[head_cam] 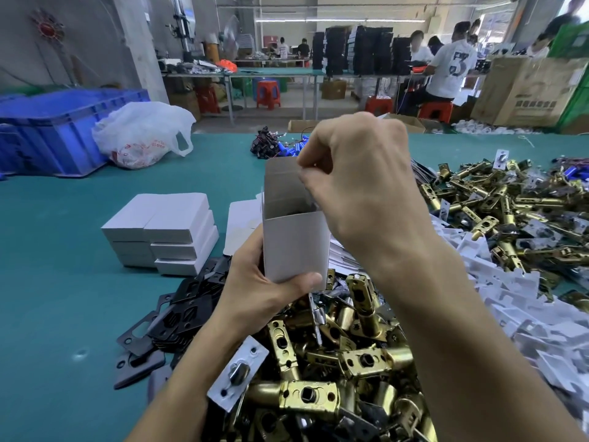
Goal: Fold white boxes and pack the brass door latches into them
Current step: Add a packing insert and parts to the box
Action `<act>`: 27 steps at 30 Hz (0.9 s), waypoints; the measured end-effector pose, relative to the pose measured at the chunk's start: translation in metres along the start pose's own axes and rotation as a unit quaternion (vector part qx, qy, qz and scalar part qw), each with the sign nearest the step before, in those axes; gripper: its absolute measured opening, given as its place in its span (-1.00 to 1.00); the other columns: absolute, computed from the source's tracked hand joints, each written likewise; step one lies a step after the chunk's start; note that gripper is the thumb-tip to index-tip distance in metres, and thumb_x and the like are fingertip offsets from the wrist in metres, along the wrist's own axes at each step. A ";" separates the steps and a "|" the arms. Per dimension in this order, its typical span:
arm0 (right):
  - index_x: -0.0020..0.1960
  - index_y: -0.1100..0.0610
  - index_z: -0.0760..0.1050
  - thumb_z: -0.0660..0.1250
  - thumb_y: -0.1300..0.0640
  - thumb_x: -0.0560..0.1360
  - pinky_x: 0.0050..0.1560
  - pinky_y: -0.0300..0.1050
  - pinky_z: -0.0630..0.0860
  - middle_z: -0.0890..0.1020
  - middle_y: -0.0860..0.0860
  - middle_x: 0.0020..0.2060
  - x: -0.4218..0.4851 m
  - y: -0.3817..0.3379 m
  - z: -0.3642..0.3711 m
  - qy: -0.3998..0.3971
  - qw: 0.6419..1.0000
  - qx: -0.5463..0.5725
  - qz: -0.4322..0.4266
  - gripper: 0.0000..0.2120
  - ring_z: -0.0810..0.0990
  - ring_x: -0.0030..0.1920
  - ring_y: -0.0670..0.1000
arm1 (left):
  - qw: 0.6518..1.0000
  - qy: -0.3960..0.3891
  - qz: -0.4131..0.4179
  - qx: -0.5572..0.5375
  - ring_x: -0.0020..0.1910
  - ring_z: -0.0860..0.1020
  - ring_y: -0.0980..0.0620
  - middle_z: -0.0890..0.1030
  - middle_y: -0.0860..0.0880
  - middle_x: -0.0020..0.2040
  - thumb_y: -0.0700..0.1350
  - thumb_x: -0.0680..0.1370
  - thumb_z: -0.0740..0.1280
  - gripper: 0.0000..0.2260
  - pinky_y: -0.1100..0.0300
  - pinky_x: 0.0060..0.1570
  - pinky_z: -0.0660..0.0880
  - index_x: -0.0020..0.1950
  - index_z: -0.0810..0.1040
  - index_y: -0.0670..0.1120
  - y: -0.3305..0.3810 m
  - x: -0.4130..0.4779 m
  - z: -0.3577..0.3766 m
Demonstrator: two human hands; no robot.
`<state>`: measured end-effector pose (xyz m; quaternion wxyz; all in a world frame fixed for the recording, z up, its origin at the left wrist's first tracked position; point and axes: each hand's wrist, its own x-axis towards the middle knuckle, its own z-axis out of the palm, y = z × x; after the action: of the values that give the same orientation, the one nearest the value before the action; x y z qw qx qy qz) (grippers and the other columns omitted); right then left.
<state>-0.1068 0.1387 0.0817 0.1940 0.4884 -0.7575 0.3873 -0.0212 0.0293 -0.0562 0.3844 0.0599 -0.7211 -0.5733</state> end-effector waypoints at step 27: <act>-0.20 0.03 0.62 0.26 -0.05 0.60 -0.20 -0.15 0.11 0.32 -0.09 -0.24 -0.022 0.038 0.006 -0.023 0.995 0.019 0.095 -0.71 0.30 -0.18 -0.05 | 0.999 -0.014 0.015 0.035 -0.10 0.63 -0.13 0.67 -0.06 -0.03 -0.10 0.34 0.59 -0.54 -0.15 -0.14 0.62 0.20 0.58 0.04 0.006 0.002 0.001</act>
<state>-0.1304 0.1551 0.0480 0.1295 0.4269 -0.7972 0.4068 -0.0209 0.0316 -0.0502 0.3806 0.0542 -0.7471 -0.5423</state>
